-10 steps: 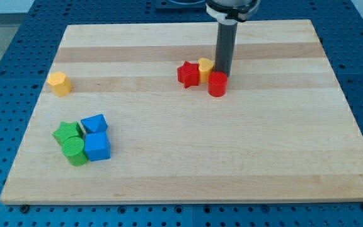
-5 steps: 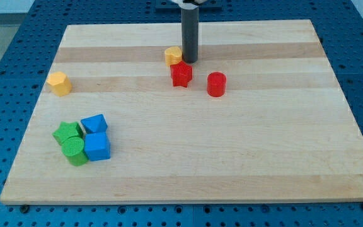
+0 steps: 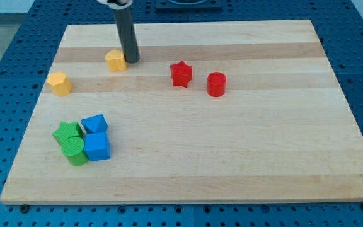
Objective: Push the yellow heart to the top of the yellow hexagon
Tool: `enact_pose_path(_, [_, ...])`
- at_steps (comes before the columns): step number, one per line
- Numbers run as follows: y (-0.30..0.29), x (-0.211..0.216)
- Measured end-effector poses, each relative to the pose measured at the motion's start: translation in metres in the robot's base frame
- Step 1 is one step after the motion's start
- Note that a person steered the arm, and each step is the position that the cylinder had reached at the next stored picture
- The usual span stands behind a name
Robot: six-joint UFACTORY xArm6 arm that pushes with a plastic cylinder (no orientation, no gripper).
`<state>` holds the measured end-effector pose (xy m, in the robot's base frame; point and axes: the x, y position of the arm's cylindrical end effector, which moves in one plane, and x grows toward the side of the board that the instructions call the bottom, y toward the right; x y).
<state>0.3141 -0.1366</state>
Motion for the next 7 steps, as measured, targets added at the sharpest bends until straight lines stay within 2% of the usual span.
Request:
enact_pose_path(5, [-0.112,0.025])
enact_pose_path(7, [-0.077,0.024])
